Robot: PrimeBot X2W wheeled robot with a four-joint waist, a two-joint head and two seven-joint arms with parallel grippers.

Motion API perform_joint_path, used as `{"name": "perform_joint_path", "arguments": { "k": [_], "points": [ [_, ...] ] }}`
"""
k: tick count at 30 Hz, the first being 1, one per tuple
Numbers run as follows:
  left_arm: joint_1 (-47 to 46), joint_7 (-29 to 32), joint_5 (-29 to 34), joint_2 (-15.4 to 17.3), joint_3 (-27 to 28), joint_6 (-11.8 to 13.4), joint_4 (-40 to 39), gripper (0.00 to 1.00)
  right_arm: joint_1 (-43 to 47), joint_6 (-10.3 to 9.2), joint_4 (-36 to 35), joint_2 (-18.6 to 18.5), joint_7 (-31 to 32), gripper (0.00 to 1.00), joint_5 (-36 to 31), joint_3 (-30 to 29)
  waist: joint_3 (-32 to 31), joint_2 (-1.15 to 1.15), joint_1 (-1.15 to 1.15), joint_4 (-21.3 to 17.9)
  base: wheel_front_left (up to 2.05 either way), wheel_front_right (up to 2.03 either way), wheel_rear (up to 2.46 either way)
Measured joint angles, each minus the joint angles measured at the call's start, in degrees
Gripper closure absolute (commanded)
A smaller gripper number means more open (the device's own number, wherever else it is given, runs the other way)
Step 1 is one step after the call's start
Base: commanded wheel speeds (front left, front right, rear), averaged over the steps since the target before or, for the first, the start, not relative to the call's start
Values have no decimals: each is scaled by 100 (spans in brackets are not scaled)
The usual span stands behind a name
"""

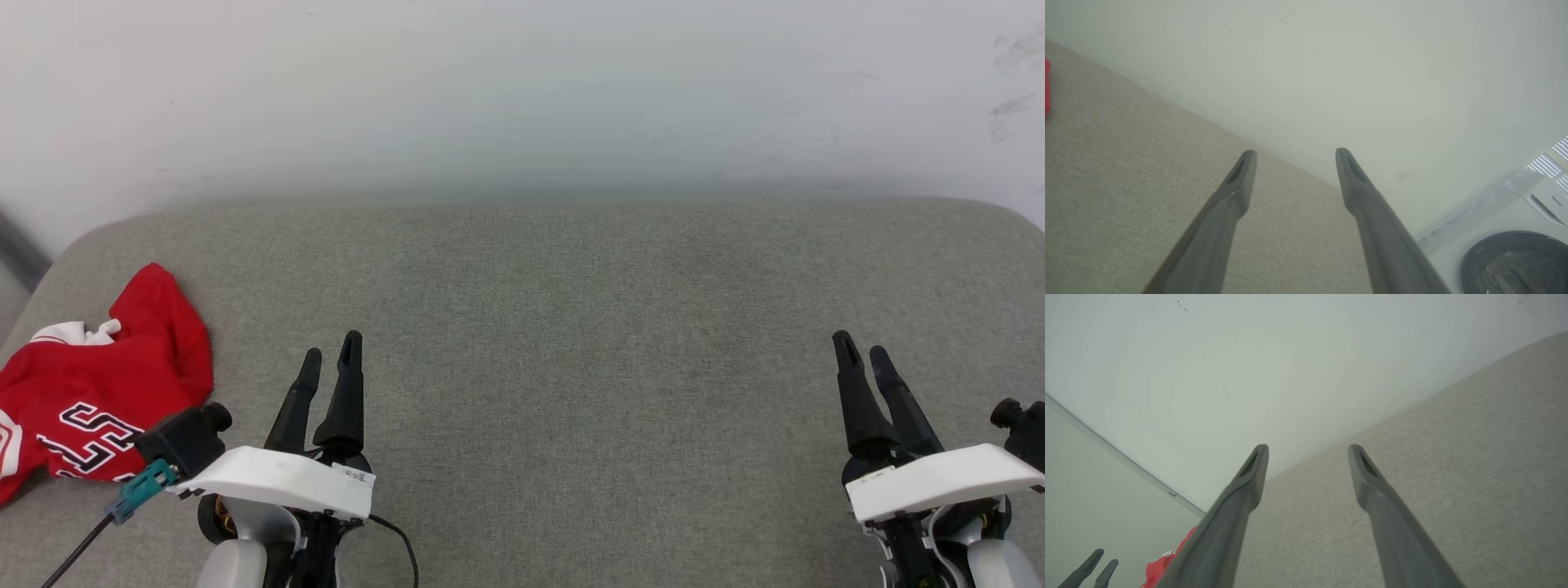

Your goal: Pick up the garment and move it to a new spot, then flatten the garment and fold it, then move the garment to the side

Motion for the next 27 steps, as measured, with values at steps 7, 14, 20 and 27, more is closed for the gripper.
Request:
{"name": "perform_joint_path", "arguments": {
  "k": [7,14,20,27],
  "points": [
    [-11,-107,723,105,-88,78,71,0,-1,0,-21,26,58,0,-642,3,-4,0,0,-9,0,0,0],
    [-102,-225,1338,212,-223,177,174,0,0,0,-71,44,177,0,-1229,-42,-7,0,0,-7,0,0,0],
    [-123,-318,1803,305,-346,248,274,0,3,1,-123,54,210,0,-1658,-37,-14,0,0,1,0,0,0],
    [-155,-411,2238,397,-463,318,367,0,4,1,-159,67,243,0,-2101,0,-17,0,0,14,0,0,0]
  ]
}}
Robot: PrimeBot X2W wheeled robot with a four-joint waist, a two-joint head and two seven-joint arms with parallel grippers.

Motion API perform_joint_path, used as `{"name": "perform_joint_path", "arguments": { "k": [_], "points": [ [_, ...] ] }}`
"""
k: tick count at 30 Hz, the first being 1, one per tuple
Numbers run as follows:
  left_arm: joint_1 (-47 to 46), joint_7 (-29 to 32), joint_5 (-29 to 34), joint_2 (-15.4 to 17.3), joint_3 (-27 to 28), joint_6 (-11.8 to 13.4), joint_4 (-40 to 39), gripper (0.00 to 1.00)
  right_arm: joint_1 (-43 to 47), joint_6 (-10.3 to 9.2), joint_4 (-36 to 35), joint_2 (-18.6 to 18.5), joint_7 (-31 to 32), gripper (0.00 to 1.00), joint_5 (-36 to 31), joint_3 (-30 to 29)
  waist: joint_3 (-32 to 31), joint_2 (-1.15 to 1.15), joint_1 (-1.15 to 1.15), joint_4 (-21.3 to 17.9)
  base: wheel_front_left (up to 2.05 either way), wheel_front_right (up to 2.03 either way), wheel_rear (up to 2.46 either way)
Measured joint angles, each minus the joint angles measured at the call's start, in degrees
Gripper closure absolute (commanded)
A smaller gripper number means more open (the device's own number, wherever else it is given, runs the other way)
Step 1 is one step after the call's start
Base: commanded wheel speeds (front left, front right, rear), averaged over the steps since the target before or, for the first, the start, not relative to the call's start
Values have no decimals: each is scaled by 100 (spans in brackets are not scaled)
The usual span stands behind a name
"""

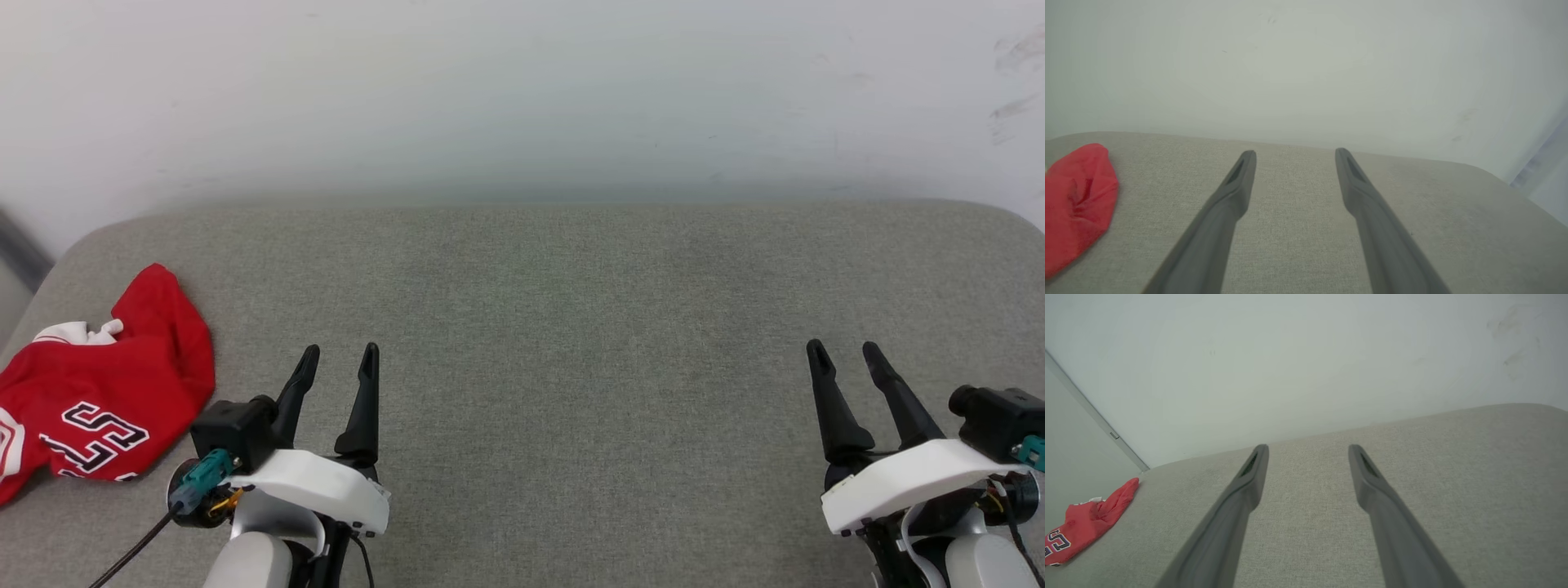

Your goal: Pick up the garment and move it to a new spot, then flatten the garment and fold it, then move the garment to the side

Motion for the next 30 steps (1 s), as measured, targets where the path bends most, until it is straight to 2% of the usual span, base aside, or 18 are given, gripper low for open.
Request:
{"name": "perform_joint_path", "arguments": {
  "k": [10,30],
  "points": [
    [-69,-140,487,78,-97,129,97,0,1,0,-57,19,40,0,-567,-2,5,0,0,13,0,0,0],
    [-154,-376,1193,118,-224,232,293,0,14,1,-76,87,1,0,-1516,-46,-10,0,0,27,0,0,0]
  ]
}}
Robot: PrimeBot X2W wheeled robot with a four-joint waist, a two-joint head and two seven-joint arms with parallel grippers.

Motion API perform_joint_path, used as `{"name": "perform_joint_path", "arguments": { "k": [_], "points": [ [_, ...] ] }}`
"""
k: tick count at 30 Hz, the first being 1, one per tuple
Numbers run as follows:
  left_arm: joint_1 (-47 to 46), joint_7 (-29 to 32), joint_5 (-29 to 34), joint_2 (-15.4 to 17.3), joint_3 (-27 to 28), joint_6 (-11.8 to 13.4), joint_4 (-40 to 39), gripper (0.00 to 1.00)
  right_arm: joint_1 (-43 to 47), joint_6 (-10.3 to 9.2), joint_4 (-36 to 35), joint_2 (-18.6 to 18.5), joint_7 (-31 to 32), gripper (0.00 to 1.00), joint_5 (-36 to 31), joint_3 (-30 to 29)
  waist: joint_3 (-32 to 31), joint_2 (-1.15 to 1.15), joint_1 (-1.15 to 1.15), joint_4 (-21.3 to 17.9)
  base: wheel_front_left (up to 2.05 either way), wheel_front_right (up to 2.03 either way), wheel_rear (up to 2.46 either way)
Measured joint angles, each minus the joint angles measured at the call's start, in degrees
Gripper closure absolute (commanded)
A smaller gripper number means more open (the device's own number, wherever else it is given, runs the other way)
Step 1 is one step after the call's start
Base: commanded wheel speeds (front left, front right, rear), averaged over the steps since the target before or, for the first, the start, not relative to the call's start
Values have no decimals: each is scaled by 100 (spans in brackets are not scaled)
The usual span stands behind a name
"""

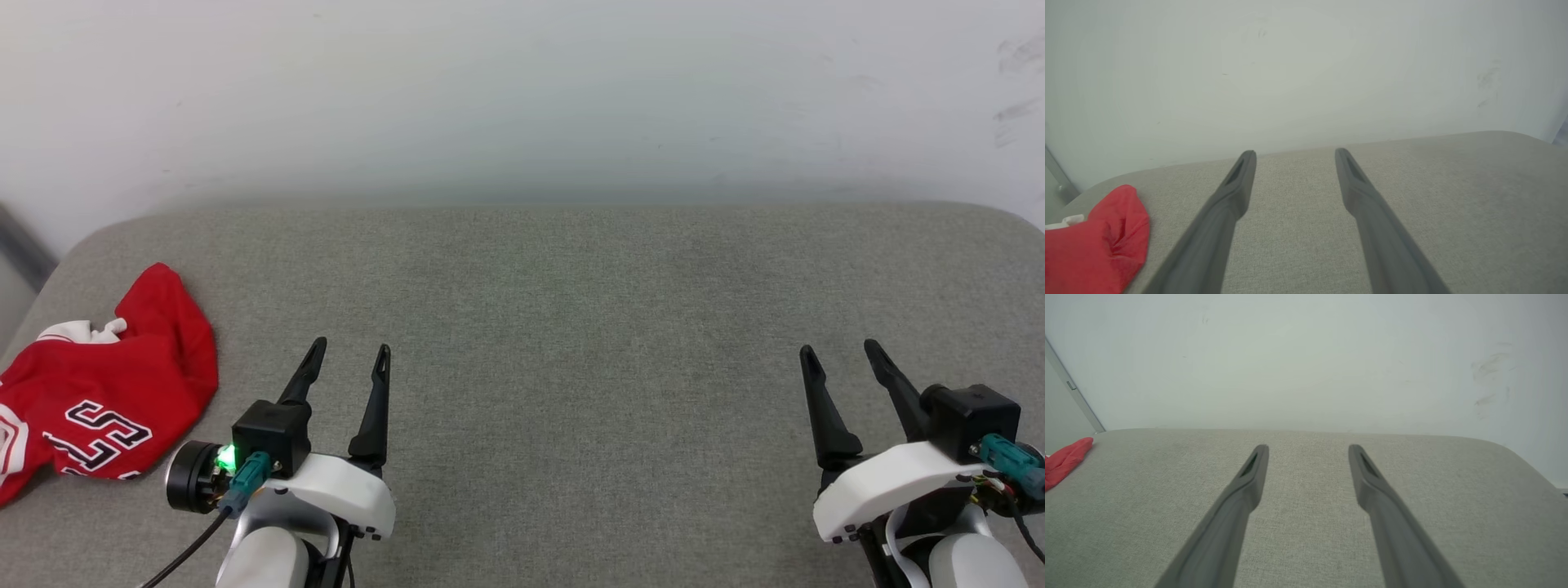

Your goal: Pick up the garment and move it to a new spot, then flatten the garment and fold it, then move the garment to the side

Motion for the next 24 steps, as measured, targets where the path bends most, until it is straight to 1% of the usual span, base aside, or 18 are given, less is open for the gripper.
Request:
{"name": "perform_joint_path", "arguments": {
  "k": [18,24],
  "points": [
    [-57,-179,414,-51,27,-2,188,0,-4,0,-66,58,-96,0,-524,-89,28,0,0,42,0,0,0],
    [-80,-191,363,-58,46,-11,300,0,-5,0,-45,69,-115,0,-509,-125,32,0,0,53,0,0,0]
  ]
}}
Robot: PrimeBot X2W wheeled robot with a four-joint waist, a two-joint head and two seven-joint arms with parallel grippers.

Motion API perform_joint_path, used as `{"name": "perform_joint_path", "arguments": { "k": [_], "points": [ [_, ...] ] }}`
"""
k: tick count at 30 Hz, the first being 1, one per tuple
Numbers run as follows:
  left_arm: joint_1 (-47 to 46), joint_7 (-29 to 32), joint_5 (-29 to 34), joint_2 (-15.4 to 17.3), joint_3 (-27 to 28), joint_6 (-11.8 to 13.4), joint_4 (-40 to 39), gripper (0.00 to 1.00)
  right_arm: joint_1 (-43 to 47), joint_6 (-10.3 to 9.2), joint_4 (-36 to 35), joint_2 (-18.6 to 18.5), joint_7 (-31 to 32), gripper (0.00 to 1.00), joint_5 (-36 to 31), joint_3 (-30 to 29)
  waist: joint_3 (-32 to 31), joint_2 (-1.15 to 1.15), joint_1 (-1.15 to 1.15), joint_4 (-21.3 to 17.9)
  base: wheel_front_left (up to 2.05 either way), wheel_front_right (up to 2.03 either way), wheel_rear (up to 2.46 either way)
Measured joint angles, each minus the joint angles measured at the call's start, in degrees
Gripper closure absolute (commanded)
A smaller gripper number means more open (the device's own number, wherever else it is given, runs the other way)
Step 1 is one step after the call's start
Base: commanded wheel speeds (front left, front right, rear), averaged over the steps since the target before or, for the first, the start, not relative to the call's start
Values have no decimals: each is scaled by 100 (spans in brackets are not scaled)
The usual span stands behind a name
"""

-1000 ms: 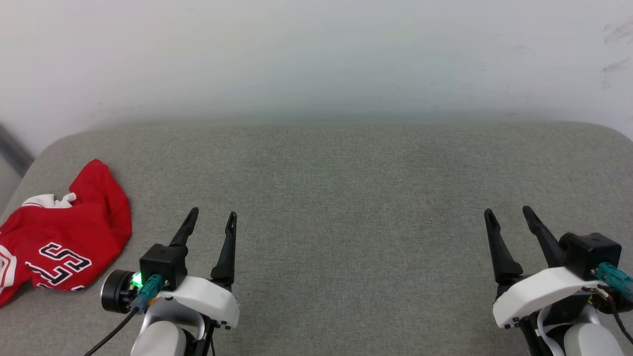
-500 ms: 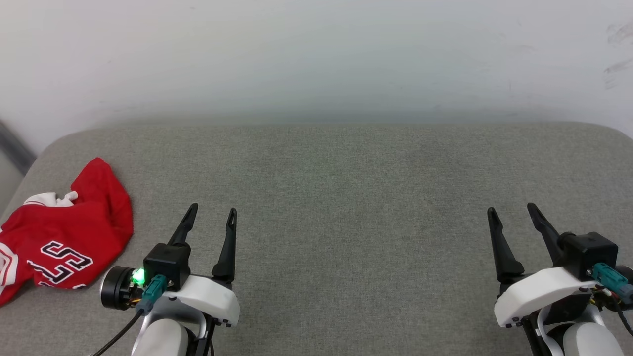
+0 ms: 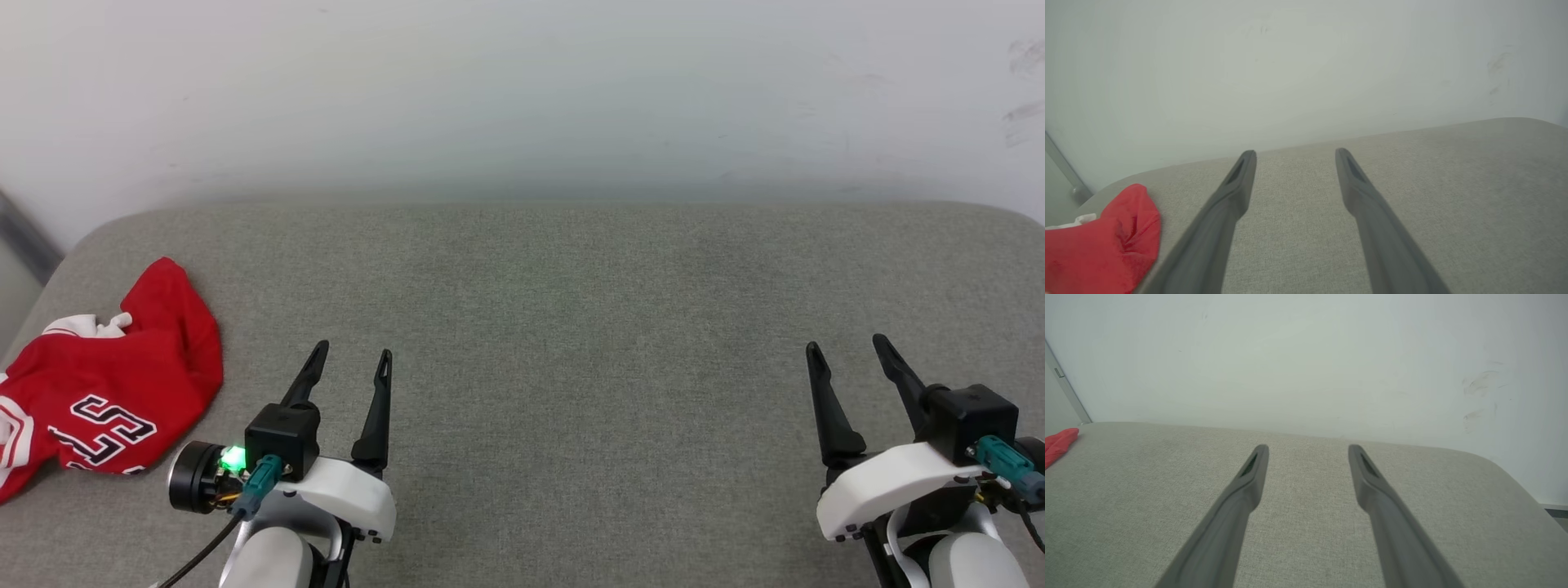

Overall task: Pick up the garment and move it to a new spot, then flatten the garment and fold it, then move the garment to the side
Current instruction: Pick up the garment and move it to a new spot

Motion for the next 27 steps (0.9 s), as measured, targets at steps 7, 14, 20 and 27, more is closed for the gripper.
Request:
{"name": "perform_joint_path", "arguments": {
  "k": [7,14,20,27],
  "points": [
    [-29,0,-69,-9,21,0,97,0,-1,0,23,7,-30,0,42,-18,13,0,0,-5,0,0,0],
    [-107,0,-155,-48,77,40,197,0,-3,0,-22,9,-34,0,47,14,54,0,0,150,0,0,0],
    [-295,0,-275,-74,164,66,289,0,1,0,-85,14,-26,0,59,115,92,0,0,553,0,0,0],
    [-312,0,-356,-30,318,131,350,0,-37,0,-121,19,-30,0,145,327,112,0,0,1167,0,0,0]
  ]
}}
